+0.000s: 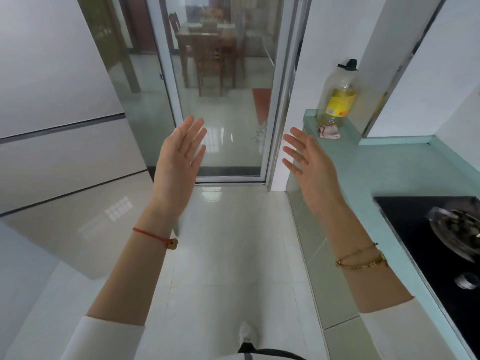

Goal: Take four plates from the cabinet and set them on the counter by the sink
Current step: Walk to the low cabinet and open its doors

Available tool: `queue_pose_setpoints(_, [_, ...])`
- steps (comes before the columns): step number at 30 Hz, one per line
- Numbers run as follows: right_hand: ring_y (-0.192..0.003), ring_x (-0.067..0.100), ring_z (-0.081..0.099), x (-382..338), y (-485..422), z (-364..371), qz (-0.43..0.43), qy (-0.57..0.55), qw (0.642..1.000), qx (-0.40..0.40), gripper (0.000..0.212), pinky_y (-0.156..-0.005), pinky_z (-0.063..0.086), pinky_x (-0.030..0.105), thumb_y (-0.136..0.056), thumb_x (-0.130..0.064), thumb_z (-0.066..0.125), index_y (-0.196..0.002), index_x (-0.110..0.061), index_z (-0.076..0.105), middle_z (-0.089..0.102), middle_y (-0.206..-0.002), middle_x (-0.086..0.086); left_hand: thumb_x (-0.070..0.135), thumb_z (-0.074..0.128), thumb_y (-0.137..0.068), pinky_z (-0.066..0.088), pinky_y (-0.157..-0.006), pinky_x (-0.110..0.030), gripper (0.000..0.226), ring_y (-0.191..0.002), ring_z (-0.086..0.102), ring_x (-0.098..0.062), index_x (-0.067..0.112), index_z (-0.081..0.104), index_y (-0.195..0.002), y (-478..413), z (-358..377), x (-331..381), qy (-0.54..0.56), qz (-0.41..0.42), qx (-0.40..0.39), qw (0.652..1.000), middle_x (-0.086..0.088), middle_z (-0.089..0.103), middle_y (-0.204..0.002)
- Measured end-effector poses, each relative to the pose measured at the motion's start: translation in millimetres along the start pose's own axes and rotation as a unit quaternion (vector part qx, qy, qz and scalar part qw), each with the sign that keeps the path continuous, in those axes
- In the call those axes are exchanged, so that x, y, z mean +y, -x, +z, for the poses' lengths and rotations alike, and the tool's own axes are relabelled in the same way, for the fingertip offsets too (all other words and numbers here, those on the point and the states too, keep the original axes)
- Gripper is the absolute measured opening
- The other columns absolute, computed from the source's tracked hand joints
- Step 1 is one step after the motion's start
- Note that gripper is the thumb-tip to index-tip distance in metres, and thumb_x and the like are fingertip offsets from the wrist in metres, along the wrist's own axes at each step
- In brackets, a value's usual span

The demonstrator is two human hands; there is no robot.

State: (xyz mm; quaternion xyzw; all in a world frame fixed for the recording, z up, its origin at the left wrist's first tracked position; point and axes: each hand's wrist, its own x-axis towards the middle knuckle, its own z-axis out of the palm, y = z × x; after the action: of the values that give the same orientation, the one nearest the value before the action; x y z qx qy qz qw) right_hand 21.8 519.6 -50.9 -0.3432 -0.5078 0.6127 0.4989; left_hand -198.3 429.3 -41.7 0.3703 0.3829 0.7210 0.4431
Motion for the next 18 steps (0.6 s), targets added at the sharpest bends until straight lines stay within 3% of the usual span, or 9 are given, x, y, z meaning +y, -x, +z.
queue_pose_setpoints(10, [-0.119,0.013,0.059,19.2,-146.5,11.5,0.012,-0.017,1.0,0.004,0.028,-0.103,0.047,0.033,-0.103,-0.036,0.038,-0.116,-0.03,0.062,0.065,-0.123,-0.005,0.033,0.025,-0.106,0.03,-0.121,-0.036,0.049,-0.138,0.047,-0.011,0.016,0.037,-0.151,-139.4,-18.5,-44.3,0.01,-0.015,0.024,1.0,0.002,0.05,-0.151])
queue_pose_setpoints(18, [-0.115,0.012,0.062,58.0,-279.9,42.1,0.018,-0.033,0.999,0.017,0.032,-0.105,0.047,0.033,-0.102,-0.034,0.042,-0.126,-0.022,0.061,0.067,-0.123,-0.005,0.03,0.023,-0.107,0.029,-0.122,-0.038,0.048,-0.139,0.048,-0.013,0.015,0.039,-0.15,-286.2,-55.2,-67.9,0.023,-0.03,0.002,0.999,0.0,0.051,-0.15])
